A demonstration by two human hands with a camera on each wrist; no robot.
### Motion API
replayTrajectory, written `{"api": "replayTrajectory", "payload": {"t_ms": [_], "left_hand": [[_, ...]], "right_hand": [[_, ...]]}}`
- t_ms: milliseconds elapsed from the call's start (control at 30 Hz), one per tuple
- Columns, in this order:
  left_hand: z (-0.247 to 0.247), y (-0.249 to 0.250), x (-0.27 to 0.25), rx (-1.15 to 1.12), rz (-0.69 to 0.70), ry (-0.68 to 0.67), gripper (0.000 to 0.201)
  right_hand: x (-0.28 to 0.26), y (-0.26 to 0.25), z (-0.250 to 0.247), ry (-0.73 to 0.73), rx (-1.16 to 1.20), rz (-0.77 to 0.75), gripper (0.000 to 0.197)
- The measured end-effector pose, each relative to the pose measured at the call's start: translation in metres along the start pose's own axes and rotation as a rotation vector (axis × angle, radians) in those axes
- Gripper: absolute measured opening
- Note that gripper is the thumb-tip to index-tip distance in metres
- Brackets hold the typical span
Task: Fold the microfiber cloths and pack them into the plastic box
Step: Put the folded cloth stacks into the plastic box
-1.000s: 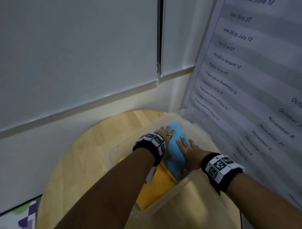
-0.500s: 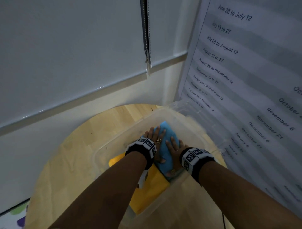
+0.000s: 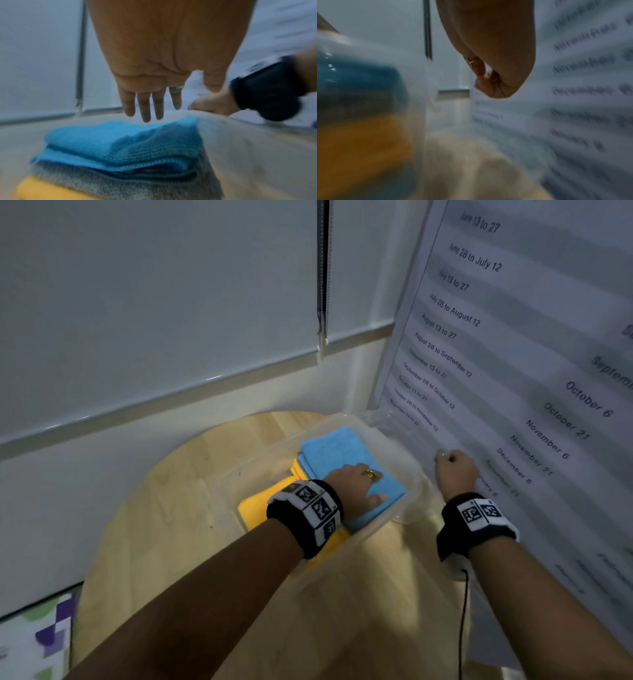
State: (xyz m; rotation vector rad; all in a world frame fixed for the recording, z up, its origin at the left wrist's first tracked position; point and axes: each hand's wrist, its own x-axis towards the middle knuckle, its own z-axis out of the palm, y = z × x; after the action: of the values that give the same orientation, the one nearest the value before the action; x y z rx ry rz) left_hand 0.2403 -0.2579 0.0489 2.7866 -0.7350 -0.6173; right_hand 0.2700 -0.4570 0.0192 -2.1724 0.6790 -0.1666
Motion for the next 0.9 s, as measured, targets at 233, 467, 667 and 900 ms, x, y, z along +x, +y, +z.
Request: {"api": "replayTrajectory", "payload": {"t_ms": [233,467,667,900], "left_hand": [[0.029,0.014,-0.02,0.283,-0.035,-0.308,0.095],[0.051,-0.011,-0.021,0.323,-0.075,-0.306,0.095],[0.041,-0.025,-0.051,0.266,-0.12,-0.342,0.078],[0.029,-0.053,-0.075,0.112,-0.158,-0.312,0.07]], "right_hand": [[-0.027,0.078,0.011,-0.716,-0.968,0.046,0.108],[-0.029,0.083,0.042,-0.774,-0.904,0.038,0.121],[-0.01,0.096,0.07,-0.451,-0.016,0.397,0.051],[-0.003,0.055,0.054,-0.117,0.569,0.385,0.043]]}}
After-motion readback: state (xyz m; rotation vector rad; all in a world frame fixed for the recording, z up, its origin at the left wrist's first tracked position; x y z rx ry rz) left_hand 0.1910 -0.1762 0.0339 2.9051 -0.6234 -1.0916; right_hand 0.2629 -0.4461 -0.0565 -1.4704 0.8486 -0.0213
